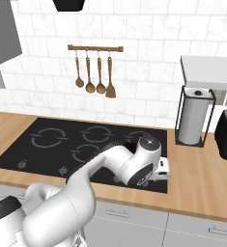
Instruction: Turn off the front right burner of the stove.
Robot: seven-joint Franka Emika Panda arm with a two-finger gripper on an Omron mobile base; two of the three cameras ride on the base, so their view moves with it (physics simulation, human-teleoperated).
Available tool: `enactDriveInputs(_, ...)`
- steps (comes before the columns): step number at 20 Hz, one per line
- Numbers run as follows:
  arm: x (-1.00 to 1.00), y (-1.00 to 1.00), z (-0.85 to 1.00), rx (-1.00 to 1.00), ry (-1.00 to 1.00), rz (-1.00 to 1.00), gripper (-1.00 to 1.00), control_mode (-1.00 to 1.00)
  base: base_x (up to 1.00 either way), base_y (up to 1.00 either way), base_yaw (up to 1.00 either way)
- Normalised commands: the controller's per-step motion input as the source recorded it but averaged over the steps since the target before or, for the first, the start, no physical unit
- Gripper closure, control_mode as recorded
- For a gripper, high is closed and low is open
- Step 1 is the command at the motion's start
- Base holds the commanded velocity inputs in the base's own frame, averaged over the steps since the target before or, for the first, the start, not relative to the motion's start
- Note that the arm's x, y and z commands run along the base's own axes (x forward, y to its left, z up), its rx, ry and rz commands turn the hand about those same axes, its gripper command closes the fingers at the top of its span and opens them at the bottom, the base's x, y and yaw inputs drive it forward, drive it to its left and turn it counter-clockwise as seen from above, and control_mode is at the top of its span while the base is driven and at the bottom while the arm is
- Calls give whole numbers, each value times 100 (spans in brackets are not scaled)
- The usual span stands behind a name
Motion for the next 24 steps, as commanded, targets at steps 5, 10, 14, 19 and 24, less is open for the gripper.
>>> enactDriveInputs(5, 11, 0, -25, 1, -1, 12, -100, -100, 0, 0, 0)
enactDriveInputs(10, 23, 0, -2, 0, 0, 5, -100, -100, 0, 0, 0)
enactDriveInputs(14, 29, 0, -11, 0, 1, 0, -100, -100, 0, 0, 0)
enactDriveInputs(19, 23, 0, -20, 0, 2, 0, -100, -100, 0, 0, 0)
enactDriveInputs(24, 22, 0, -21, 0, 4, 0, -100, -100, 0, 0, 0)
